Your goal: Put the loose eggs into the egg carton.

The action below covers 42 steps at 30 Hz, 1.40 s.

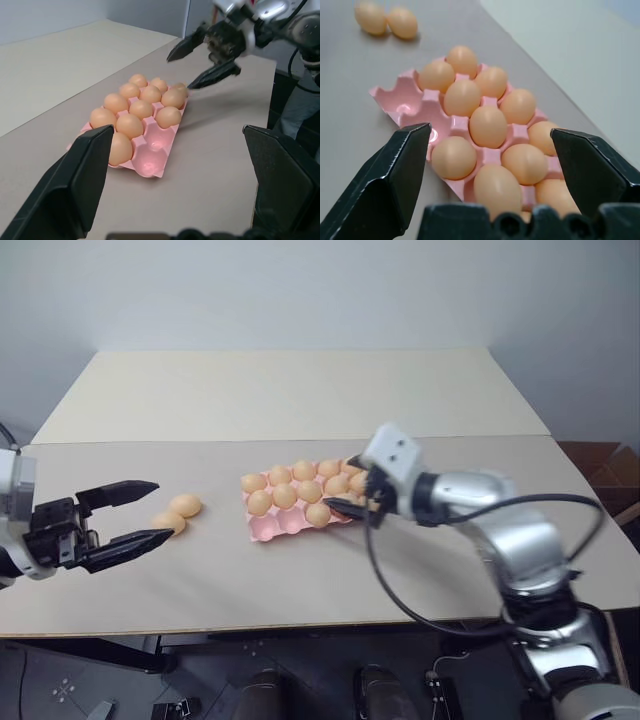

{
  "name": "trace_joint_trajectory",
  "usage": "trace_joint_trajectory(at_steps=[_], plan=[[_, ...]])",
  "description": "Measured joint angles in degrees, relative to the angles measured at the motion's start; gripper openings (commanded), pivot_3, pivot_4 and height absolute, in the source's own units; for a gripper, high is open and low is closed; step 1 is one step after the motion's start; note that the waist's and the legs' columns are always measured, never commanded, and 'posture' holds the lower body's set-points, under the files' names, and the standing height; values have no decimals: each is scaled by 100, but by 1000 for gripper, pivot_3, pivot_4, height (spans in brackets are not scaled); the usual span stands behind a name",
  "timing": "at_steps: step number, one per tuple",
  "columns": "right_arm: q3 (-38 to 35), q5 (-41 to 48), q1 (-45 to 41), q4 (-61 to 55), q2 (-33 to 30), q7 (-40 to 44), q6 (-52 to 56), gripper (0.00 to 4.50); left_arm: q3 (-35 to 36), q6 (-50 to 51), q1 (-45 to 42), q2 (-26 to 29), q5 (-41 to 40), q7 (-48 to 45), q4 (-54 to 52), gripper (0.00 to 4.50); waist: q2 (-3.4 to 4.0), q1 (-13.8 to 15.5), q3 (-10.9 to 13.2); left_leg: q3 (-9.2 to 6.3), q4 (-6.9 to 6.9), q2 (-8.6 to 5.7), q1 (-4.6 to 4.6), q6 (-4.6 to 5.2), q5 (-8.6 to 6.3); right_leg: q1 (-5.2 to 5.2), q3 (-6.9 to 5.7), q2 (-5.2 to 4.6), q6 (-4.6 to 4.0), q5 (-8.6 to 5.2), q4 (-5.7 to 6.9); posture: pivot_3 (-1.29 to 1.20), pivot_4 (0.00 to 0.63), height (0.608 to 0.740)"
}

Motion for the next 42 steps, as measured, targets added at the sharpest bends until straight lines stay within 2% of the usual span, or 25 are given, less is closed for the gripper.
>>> trace_joint_trajectory(at_steps=[2, 5, 11, 14, 17, 20, 28, 36, 39, 42], plan=[[-591, 360, 447, -257, -533, 404, -74, 4456, 62, -23, 200, 31, 133, -66, 27, 4500, -3, 27, -2, 2, 0, -1, 1, 1, -1, 7, -5, -2, 0, -1, -8, 0, 150, 740], [-1322, 572, 1456, -165, -1306, 1099, -771, 4456, 151, -43, 409, 14, 246, -92, 111, 4500, -7, 53, -3, 9, 1, -2, 1, 2, -2, 7, -3, -3, 1, -1, -12, 0, 150, 740], [-2292, 770, 2776, 421, -1880, 1898, -1933, 4456, 258, -282, 758, -100, 509, -80, 106, 4500, -9, -17, -3, 16, 1, 4, 15, 2, -2, 10, 14, 6, 2, -2, -3, 0, 150, 740], [-2310, 832, 2835, 501, -1879, 1885, -2060, 4456, 250, -454, 740, -169, 744, 68, 111, 4500, -11, -35, -2, 13, 2, 6, 19, 3, -1, 5, 28, 12, 1, -2, 1, 0, 150, 740], [-2308, 957, 2740, 489, -1879, 1817, -2068, 4456, 116, -427, 566, -115, 1231, 754, 130, 4500, -11, -7, -2, 12, 4, 4, 25, 3, -1, 12, 28, 11, 2, -2, 1, 0, 150, 740], [-2285, 1052, 2652, 484, -1887, 1780, -2069, 4456, -344, -194, 351, -64, 1937, 1751, 273, 4500, -13, 13, -1, 10, 3, 1, 21, 3, -1, 10, 30, 9, 4, -2, 0, 0, 150, 740], [-2214, 1175, 2472, 449, -2020, 1663, -2048, 4456, -1699, 679, -918, -678, 2451, 3235, 507, 4500, -22, 84, -1, 7, 5, -4, 9, 3, -2, 7, 29, 2, 13, 3, -4, 0, 150, 740], [-2280, 1471, 2516, 141, -2122, 1439, -1942, 4456, -2732, 726, -1799, -830, 2949, 3303, 1512, 4500, -23, 62, -1, 8, 4, -6, 10, 5, -3, 5, 34, 4, 13, 3, -3, 0, 150, 740], [-2427, 1571, 2569, 68, -2164, 1351, -1891, 4500, -2896, 790, -1943, -834, 2999, 3230, 1738, 3908, -24, 73, -1, 9, 4, -7, 9, 5, -3, 5, 32, 4, 13, 3, -4, 0, 150, 740], [-2554, 1662, 2609, -15, -2183, 1237, -1829, 4500, -2912, 822, -2018, -834, 3070, 3204, 1847, 2900, -24, 81, -1, 8, 6, -7, 9, 5, -3, 7, 32, 2, 13, 3, -3, 0, 150, 740]])
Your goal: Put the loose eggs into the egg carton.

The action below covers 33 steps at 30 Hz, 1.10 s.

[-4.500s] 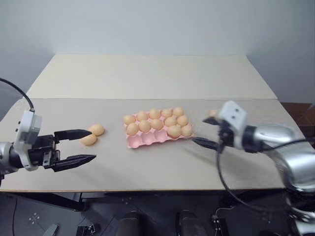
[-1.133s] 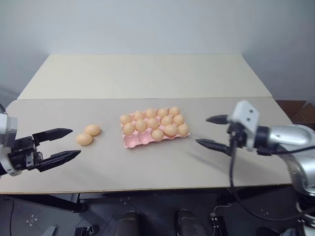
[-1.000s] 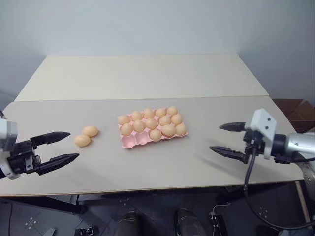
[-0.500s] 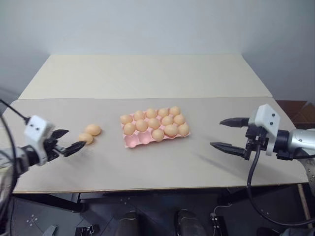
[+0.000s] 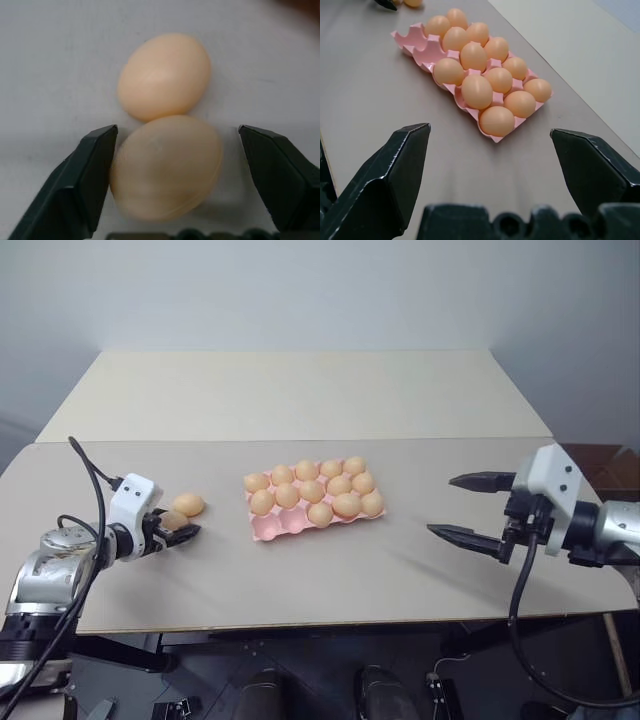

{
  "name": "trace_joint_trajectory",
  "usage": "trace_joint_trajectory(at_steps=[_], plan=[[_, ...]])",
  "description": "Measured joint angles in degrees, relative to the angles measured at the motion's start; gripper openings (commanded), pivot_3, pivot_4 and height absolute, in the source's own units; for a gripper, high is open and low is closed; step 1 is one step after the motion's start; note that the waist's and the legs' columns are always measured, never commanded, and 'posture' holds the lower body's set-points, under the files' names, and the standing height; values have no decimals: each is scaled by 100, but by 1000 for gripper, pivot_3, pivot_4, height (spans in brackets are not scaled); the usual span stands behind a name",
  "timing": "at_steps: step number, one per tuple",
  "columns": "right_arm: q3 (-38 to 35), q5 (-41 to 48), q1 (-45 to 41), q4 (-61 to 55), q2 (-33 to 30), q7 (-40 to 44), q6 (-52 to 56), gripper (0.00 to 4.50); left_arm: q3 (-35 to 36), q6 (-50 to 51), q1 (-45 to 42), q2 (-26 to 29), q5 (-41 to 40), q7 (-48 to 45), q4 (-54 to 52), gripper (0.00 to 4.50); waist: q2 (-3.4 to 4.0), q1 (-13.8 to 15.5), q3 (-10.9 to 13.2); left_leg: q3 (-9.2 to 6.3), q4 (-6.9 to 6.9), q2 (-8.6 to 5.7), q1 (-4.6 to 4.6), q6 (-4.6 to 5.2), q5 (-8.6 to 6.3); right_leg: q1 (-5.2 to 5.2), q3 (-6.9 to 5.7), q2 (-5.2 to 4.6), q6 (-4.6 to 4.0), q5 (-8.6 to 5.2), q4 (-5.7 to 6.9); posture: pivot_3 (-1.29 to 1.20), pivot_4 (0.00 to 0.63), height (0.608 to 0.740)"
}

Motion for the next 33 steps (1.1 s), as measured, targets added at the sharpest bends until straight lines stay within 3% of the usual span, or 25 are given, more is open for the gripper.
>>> trace_joint_trajectory(at_steps=[2, 7, 12, 15, 19, 24, 28, 33], plan=[[-57, 18, 25, -16, -8, -96, 49, 4500, -6, 68, -42, -2, 6, -11, 19, 2367, -1, 2, -1, 0, 2, 0, 0, 0, 0, 1, -1, 0, 0, 0, 0, 0, 150, 740], [-109, 162, 81, -61, -21, -268, 160, 4500, 42, 242, 59, 112, -52, -191, -92, 2367, -1, -14, -1, -2, 2, 1, 0, 1, 0, -2, 2, 1, 0, 0, 2, 0, 150, 740], [-259, 238, 266, -163, -97, -338, 200, 4500, 534, 287, 794, 622, -266, -635, -673, 2367, -3, -49, 0, -9, 1, 6, 0, 4, -3, -6, 6, 0, 1, 0, 2, 0, 150, 740], [-286, 279, 372, -202, -116, -366, 211, 4500, 1013, 295, 1106, 885, -683, -1191, -1202, 2367, -3, -38, 0, -9, 4, 6, 1, 4, -2, -3, 4, -4, 0, 0, 3, 0, 150, 740], [-293, 341, 421, -292, -116, -468, 211, 4500, 1191, 336, 783, 909, -1306, -1568, -1959, 2367, -3, 71, 0, -6, 13, 0, 4, 4, -2, 7, 1, -6, 2, 1, 2, 0, 150, 740], [-298, 357, 505, -425, -108, -598, 214, 4500, 255, 341, -104, 291, -1375, -1530, -2106, 2367, -5, 69, -2, 9, 19, -6, 0, 4, -2, 13, 2, -1, 9, 5, 2, 0, 150, 740], [-329, 361, 567, -514, -98, -767, 218, 4500, -736, 259, -912, -404, -1065, -1415, -1637, 2367, -9, 53, -4, 8, 21, -9, -4, 5, -2, 11, 5, 3, 13, 8, -2, 0, 150, 740], [-366, 419, 639, -639, -73, -930, 238, 4500, -1415, -32, -1496, -821, -626, -1437, -969, 2367, -10, 7, -4, 0, 19, -7, -3, 8, -3, 8, 11, 6, 14, 7, -1, 0, 150, 740]])
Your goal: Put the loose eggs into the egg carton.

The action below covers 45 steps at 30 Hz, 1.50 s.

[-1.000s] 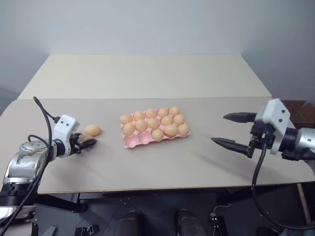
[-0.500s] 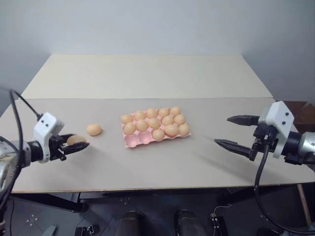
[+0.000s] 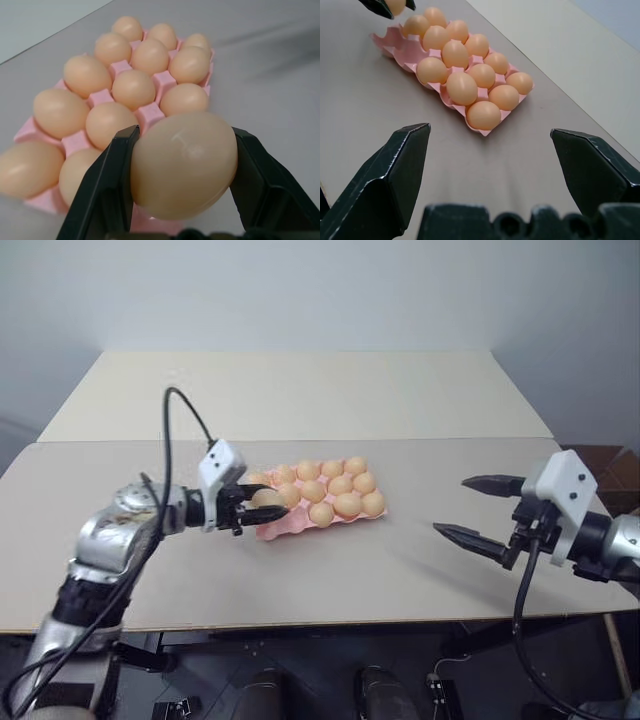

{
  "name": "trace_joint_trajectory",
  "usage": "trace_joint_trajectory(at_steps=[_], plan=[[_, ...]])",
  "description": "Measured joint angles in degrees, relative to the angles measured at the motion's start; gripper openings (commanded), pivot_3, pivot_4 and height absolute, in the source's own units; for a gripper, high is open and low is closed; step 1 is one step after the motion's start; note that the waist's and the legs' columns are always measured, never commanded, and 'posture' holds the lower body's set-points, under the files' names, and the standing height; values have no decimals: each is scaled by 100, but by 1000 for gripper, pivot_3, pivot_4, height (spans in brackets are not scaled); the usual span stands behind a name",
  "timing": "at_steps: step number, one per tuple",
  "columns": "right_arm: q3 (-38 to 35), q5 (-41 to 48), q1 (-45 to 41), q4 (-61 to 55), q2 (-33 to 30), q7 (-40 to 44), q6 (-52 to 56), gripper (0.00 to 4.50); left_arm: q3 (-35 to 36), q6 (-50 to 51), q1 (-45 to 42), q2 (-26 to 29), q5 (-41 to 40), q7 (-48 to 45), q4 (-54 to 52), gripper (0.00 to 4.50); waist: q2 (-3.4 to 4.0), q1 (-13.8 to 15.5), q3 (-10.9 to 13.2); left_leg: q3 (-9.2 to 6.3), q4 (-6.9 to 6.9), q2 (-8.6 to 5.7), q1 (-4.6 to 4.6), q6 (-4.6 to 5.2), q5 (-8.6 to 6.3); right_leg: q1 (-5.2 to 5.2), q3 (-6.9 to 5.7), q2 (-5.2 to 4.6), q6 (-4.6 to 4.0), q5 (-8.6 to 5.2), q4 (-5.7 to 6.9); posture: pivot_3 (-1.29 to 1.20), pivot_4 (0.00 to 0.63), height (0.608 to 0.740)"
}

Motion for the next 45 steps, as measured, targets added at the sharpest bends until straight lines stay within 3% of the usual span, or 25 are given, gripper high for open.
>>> trace_joint_trajectory(at_steps=[2, 9, 14, 18, 24, 31, 35, 39, 45], plan=[[-35, 37, 37, -52, 7, -44, 26, 4500, -218, -102, -55, -48, 201, -17, 129, 2367, 0, -2, 0, -1, 0, -1, -1, 0, 0, 0, 0, -1, 0, 0, -1, 0, 150, 740], [-118, 106, 163, -167, 64, -240, 54, 4500, -405, -415, -143, -340, 527, -37, 481, 4473, 0, 27, 0, -4, 2, -1, -3, 0, 0, 0, -1, -2, 2, 0, -1, 0, 150, 740], [-167, 162, 191, -252, 76, -286, 57, 4500, 221, -199, -135, -221, 91, -57, 219, 4473, -1, -2, 0, -19, 1, 3, -3, 0, 0, -5, 0, 0, 2, 0, 1, 0, 150, 740], [-160, 165, 194, -232, 77, -238, 44, 4500, 1393, -96, 155, 489, -435, -195, -287, 4473, 0, -85, 0, -18, -2, 5, 3, 1, -1, -4, 4, -1, 3, 0, 1, 0, 150, 740], [188, 111, -150, 215, 74, 38, -190, 4500, 3151, -508, 2018, 1501, -520, -791, -471, 4473, 0, -120, 0, -6, -8, 11, 14, 1, -1, -5, 10, -2, 1, -1, 2, 0, 150, 740], [531, -11, -390, 629, 72, 356, -402, 4500, 4765, -870, 4010, 1460, -670, -1455, -813, 4473, -2, -5, -1, -2, -6, 11, 9, 0, -2, -5, 0, -12, -2, -3, -6, 0, 150, 740], [748, -114, -513, 831, 72, 494, -498, 4500, 5032, -959, 4521, 1093, -703, -1274, -1088, 4473, -3, 26, -1, -1, -4, 12, 11, 0, -2, -3, 1, -11, -4, -3, -3, 0, 150, 740], [813, -128, -676, 900, 72, 553, -540, 4500, 5011, -961, 4504, 1015, -708, -1030, -1153, 4473, -3, 34, -2, 0, -4, 11, 12, 0, -2, -4, 4, -9, -5, -2, 0, 0, 150, 740], [817, -139, -701, 915, 70, 578, -546, 4500, 4013, -938, 3255, 1145, -483, -359, -696, 4473, -9, 58, -5, 3, 0, 7, 12, 0, -1, 4, 1, -9, -4, -1, 0, 0, 150, 740]])
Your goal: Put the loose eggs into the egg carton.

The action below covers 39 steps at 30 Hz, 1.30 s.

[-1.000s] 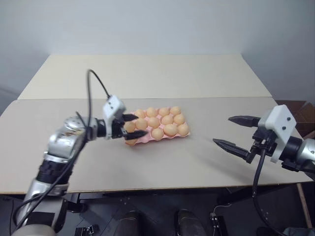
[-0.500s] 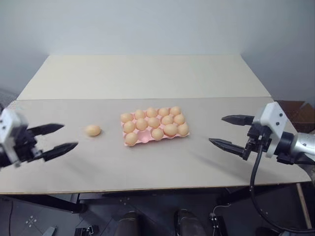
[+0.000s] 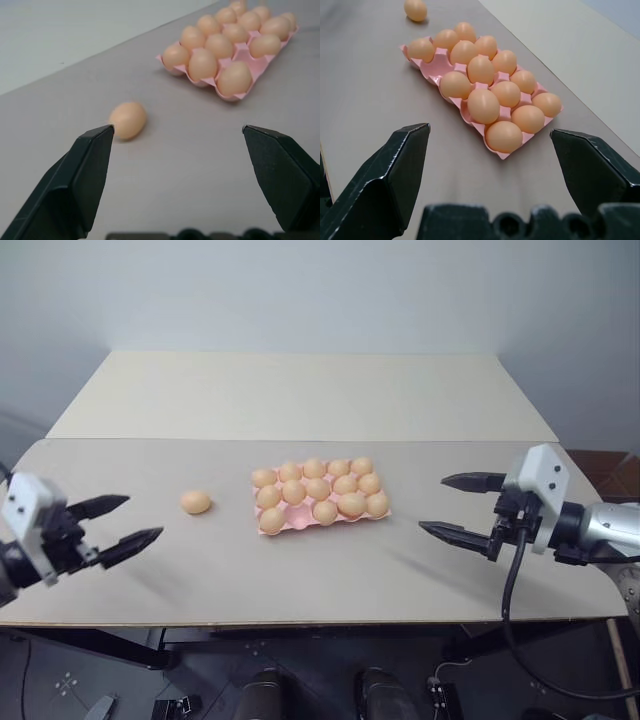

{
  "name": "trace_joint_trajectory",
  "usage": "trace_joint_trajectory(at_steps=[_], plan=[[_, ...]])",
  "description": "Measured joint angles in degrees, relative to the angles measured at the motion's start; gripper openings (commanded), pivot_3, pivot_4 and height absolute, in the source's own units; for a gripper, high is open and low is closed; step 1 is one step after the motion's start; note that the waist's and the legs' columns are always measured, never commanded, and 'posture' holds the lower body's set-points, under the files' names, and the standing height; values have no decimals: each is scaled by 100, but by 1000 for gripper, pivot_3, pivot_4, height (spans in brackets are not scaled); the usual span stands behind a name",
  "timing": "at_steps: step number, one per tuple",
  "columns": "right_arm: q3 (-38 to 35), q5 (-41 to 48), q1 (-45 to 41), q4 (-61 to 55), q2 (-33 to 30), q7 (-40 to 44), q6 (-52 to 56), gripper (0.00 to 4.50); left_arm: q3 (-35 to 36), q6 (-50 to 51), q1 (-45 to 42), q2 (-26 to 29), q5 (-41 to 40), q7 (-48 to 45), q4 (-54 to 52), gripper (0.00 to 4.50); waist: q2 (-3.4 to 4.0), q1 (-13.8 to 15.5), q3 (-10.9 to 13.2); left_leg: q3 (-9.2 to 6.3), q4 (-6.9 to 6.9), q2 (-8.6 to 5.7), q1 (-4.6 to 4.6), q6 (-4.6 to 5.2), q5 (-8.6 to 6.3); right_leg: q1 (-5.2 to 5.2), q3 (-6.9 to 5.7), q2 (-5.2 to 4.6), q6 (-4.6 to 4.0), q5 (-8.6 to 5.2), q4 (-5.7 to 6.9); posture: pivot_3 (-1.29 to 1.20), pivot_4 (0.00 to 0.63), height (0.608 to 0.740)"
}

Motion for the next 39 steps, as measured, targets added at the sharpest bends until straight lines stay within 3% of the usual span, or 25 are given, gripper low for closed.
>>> trace_joint_trajectory(at_steps=[5, 15, 18, 21, 23, 28, 34, 39], plan=[[-29, 7, 24, -85, -4, -57, 3, 4500, -1089, 10, -1337, 3, 530, 658, 1035, 4473, -2, -24, -1, 2, -2, -2, -2, 1, 0, -6, 4, 4, 4, 3, 2, 0, 150, 740], [-294, 144, 199, -459, -100, -228, 241, 4500, -3128, -902, -3545, -630, 1813, 426, 4241, 4473, -7, -26, -4, 29, 0, -4, -15, 2, -1, -8, -1, 6, 8, 5, -3, 0, 150, 740], [-478, 226, 323, -606, -118, -292, 369, 4500, -3362, -1205, -3795, -745, 2128, 430, 4958, 3846, -7, -43, -4, 27, 0, -4, -15, 4, -2, -9, -2, 5, 8, 4, -3, 0, 150, 740], [-625, 286, 423, -701, -120, -421, 460, 4500, -3371, -1434, -3986, -860, 2235, 418, 5349, 2927, -11, -21, -7, 27, 1, -5, -15, 5, -2, -7, -4, 2, 12, 7, -2, 0, 150, 740], [-708, 297, 426, -756, -120, -463, 529, 4500, -3370, -1499, -4042, -915, 2256, 404, 5438, 2301, -11, -16, -7, 28, 3, -5, -14, 5, -2, -5, -3, 1, 14, 8, 0, 0, 150, 740], [-833, 355, 504, -824, -133, -568, 630, 4500, -3194, -1365, -3971, -915, 2054, 241, 5099, 2301, -14, -18, -8, 23, 5, -3, -21, 5, -2, -10, -5, 1, 16, 9, 0, 0, 150, 740], [-921, 409, 644, -954, -131, -642, 631, 4500, -2947, -680, -3656, -652, 1444, -260, 3312, 2301, -14, -20, -8, 12, 6, -3, -22, 5, -2, -9, -1, 0, 18, 10, -2, 0, 150, 740], [-906, 405, 644, -992, -118, -715, 630, 4500, -3326, -110, -3784, -1169, 1101, -447, 2155, 2301, -14, 24, -9, 16, 15, -11, -20, 5, -2, 3, -7, -3, 22, 13, -2, 0, 150, 740]])
